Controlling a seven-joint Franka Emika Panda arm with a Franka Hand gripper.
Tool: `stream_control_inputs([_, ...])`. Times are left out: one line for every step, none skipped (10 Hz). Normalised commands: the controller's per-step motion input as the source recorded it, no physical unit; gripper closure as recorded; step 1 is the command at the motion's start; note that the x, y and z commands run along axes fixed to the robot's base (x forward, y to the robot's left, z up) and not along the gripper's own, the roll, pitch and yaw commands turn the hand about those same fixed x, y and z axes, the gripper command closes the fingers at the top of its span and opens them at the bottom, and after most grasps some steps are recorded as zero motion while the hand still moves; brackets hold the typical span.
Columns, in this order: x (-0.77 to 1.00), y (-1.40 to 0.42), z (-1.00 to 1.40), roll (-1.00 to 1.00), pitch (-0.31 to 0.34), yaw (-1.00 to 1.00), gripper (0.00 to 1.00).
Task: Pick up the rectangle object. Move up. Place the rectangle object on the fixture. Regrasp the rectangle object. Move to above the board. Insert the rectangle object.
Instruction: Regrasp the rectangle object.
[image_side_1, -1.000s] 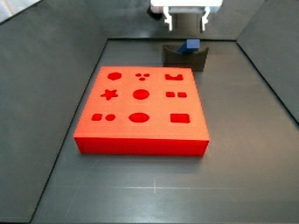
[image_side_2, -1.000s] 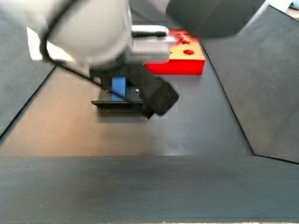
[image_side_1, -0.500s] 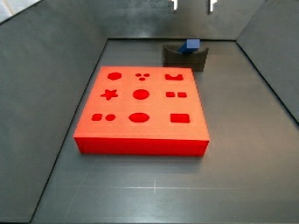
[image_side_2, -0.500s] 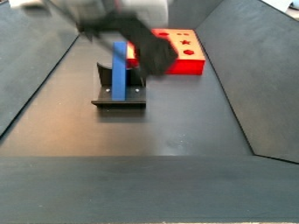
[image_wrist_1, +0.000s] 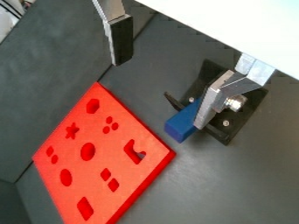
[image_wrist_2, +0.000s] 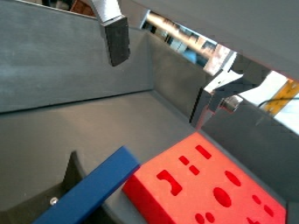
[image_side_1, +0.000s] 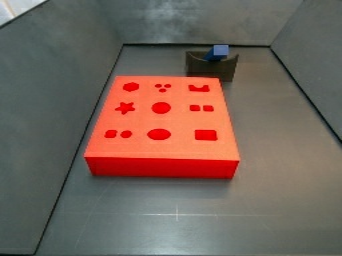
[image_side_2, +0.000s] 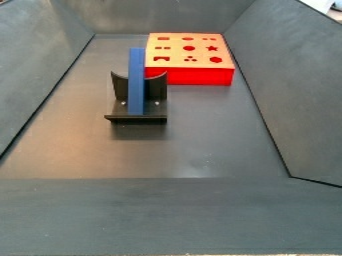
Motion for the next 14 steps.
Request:
stream_control_inputs([-0.05,-0.67,0.19,1.0,0.03,0.01,0.0])
stream_control_inputs([-0.05,-0.46,0.1,1.0,0.026,0.01,0.0])
stream_control_inputs([-0.04,-0.18,0.05,1.0,0.02,0.01,0.0])
stream_control_inputs([-0.04,-0.05,0.04,1.0,0.016,0.01,0.0])
stream_control_inputs([-0.03,-0.03,0.02,1.0,0.012,0.01,0.0])
stream_control_inputs([-0.02,-0.04,0.01,1.0,0.007,0.01,0.0])
stream_control_inputs([-0.01,-0.03,0.01,1.0,0.005,0.01,0.0])
stream_control_inputs([0.0,-0.02,0.01,1.0,0.003,0.01,0.0])
stream_control_inputs([0.0,-0.02,0.01,1.0,0.003,0.01,0.0])
stream_control_inputs([0.0,-0.02,0.01,1.0,0.009,0.02,0.0])
stream_control_inputs([0.0,-0.02,0.01,1.0,0.016,0.02,0.0])
stream_control_inputs([0.01,-0.02,0.0,1.0,0.022,0.02,0.0])
stream_control_inputs([0.03,-0.02,0.0,1.0,0.034,0.02,0.0])
stream_control_inputs([0.04,-0.02,0.0,1.0,0.046,0.03,0.0])
